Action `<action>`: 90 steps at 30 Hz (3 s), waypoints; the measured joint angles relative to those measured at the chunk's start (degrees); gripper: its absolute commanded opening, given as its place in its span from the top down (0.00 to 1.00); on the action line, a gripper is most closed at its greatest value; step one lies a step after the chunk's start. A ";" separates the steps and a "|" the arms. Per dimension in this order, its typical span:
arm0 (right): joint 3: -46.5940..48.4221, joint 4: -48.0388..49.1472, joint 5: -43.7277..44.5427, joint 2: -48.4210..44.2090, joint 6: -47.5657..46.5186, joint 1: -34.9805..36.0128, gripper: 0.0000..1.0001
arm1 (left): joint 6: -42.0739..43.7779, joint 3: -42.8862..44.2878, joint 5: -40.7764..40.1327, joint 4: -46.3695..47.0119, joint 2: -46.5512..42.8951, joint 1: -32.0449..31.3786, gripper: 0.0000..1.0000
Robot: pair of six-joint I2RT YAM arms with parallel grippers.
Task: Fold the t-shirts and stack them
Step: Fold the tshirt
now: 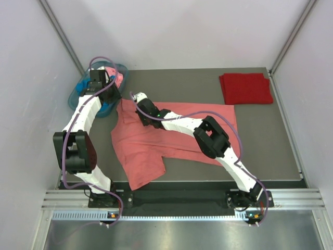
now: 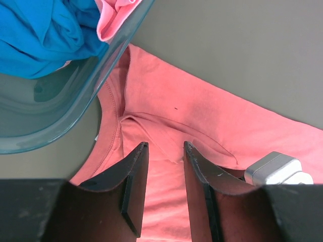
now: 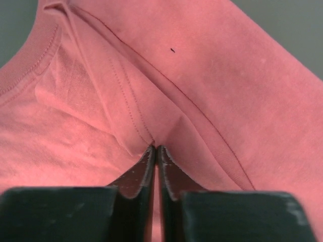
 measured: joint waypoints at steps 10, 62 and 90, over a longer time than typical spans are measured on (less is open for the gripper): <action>-0.15 -1.20 0.11 -1.22 -0.55 0.00 1.00 | -0.66 0.00 -1.38 0.48 0.26 0.00 0.61; -11.28 3.98 -8.76 -9.97 -5.49 -1.09 0.58 | -1.07 -5.99 -0.20 -2.21 3.37 2.69 0.61; -11.39 4.09 -6.10 -8.79 -2.40 0.66 0.58 | -0.83 -4.81 -0.26 -2.16 3.37 2.86 0.61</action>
